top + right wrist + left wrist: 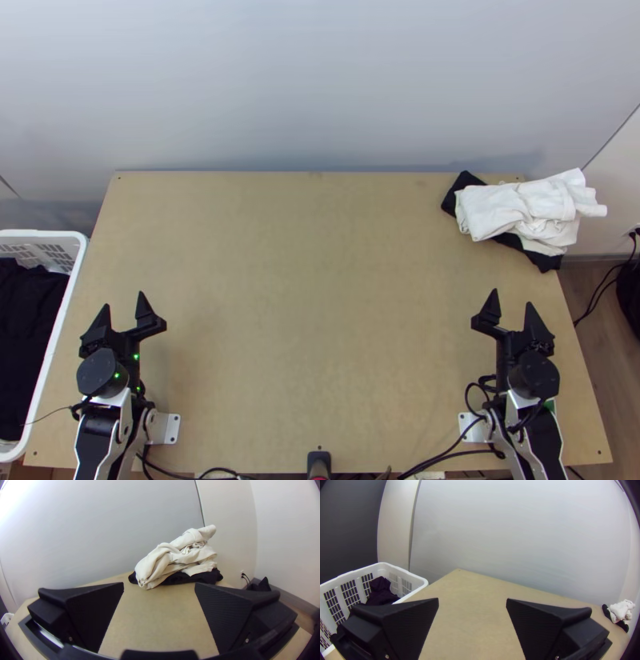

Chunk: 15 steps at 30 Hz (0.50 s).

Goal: Fold the t-shirt

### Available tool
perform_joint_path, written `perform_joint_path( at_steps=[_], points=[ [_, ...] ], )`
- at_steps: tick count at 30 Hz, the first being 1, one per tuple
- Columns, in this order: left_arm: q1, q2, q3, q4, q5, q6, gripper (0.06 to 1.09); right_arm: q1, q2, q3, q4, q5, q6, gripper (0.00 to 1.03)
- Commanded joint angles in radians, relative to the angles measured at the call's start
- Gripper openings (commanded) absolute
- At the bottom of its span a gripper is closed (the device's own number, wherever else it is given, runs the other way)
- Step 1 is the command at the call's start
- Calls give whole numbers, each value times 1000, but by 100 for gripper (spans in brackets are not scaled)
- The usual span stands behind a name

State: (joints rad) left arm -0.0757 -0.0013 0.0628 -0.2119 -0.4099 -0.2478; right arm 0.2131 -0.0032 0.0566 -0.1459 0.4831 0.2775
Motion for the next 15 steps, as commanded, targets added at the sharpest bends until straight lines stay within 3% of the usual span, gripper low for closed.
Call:
perform_joint_path(
  at_steps=[1,15],
  points=[
    [1,1,0,0,0,-1,104,0,0,0,0,0,0,99],
    [-35,1,0,-1,8,-15,104,3,0,0,0,0,0,99]
  ],
)
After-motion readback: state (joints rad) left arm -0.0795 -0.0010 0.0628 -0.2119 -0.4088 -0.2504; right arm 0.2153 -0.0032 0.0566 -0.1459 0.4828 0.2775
